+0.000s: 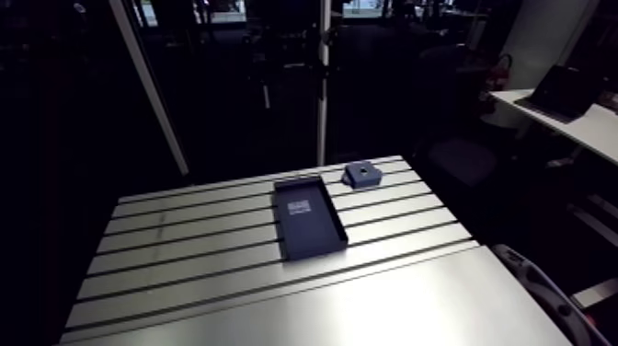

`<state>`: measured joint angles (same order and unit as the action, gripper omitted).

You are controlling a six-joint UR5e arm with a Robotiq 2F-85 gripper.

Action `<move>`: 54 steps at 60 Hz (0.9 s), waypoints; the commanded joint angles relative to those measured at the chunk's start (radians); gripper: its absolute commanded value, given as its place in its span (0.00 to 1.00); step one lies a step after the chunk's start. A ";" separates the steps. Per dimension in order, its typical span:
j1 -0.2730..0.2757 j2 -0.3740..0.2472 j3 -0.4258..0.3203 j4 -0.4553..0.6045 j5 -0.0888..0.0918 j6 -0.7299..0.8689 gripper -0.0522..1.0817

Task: Pick up the bearing and press it into the housing until flush.

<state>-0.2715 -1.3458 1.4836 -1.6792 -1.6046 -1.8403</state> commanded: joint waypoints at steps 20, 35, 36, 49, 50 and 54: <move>0.060 -0.081 -0.017 0.115 0.038 0.045 0.05; 0.011 -0.083 -0.032 0.175 0.036 0.032 0.05; 0.011 -0.083 -0.032 0.175 0.036 0.032 0.05; 0.015 -0.089 -0.030 0.172 0.035 0.031 0.05; 0.017 -0.089 -0.030 0.172 0.035 0.031 0.05; 0.017 -0.089 -0.030 0.171 0.035 0.031 0.05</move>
<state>-0.2544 -1.4321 1.4541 -1.5089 -1.5699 -1.8074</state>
